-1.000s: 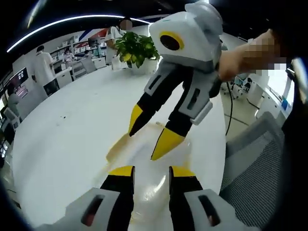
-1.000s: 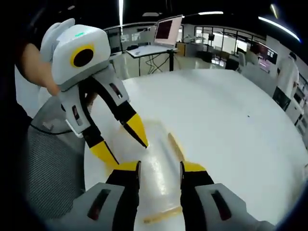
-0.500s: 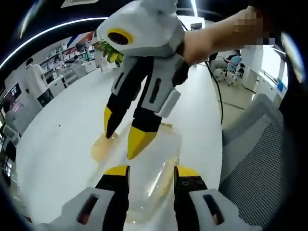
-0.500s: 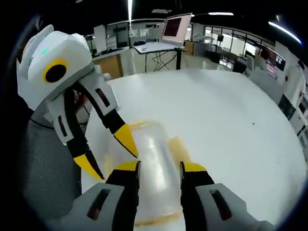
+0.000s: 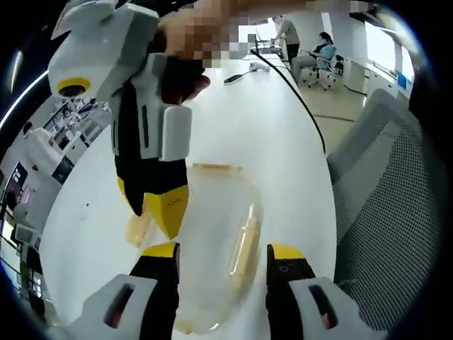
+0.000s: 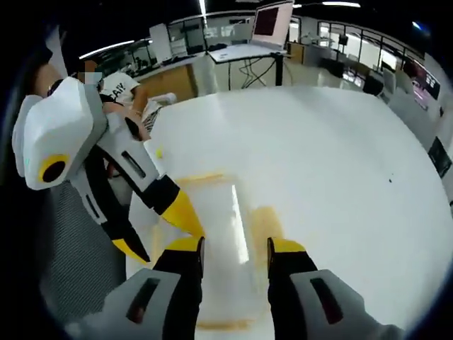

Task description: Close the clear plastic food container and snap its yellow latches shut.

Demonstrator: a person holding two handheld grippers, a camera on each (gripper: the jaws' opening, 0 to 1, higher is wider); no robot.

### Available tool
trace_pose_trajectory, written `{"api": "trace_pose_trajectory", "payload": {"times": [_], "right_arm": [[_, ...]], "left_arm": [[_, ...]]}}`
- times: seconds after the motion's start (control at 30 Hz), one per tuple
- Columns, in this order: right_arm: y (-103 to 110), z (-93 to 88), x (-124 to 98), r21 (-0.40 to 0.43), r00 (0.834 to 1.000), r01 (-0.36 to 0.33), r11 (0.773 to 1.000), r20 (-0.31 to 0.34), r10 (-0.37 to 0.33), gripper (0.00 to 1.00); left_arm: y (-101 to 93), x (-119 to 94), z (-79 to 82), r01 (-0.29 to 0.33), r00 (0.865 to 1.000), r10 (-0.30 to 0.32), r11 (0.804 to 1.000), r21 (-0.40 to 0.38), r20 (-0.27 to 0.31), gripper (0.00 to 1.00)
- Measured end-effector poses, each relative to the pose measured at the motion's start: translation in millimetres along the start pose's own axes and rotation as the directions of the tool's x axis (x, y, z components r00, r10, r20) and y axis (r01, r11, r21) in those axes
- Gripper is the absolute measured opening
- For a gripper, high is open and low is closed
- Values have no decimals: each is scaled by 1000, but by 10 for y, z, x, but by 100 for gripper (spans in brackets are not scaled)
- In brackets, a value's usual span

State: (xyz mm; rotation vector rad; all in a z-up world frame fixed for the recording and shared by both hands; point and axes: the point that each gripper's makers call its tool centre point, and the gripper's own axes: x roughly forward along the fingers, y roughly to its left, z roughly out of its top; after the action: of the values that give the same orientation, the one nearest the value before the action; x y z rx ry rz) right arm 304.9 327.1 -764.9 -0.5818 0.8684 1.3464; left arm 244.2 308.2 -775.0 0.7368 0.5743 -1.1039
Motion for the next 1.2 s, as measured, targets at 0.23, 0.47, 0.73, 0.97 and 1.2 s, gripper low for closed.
{"api": "trace_pose_trajectory", "payload": {"times": [0.23, 0.47, 0.73, 0.97, 1.2], "right_arm": [[13, -61, 63, -76, 990, -79, 994, -122, 69, 34], [-14, -110, 111, -9, 971, -163, 987, -180, 159, 35], [4, -112, 133, -29, 946, -180, 983, -280, 165, 34], [6, -120, 137, -47, 933, -202, 978, -314, 178, 32], [3, -165, 144, -29, 926, -224, 974, -317, 204, 30]], "left_arm": [[29, 11, -4, -10, 1000, 10, 1000, 28, -8, 42], [63, 40, -3, -23, 1000, 23, 999, 34, 2, 41], [63, 52, -6, -28, 1000, 28, 999, 29, 2, 41], [69, 51, -10, -23, 1000, 23, 999, 26, 3, 39], [36, 112, -64, -32, 999, 31, 999, 36, 36, 35]]}}
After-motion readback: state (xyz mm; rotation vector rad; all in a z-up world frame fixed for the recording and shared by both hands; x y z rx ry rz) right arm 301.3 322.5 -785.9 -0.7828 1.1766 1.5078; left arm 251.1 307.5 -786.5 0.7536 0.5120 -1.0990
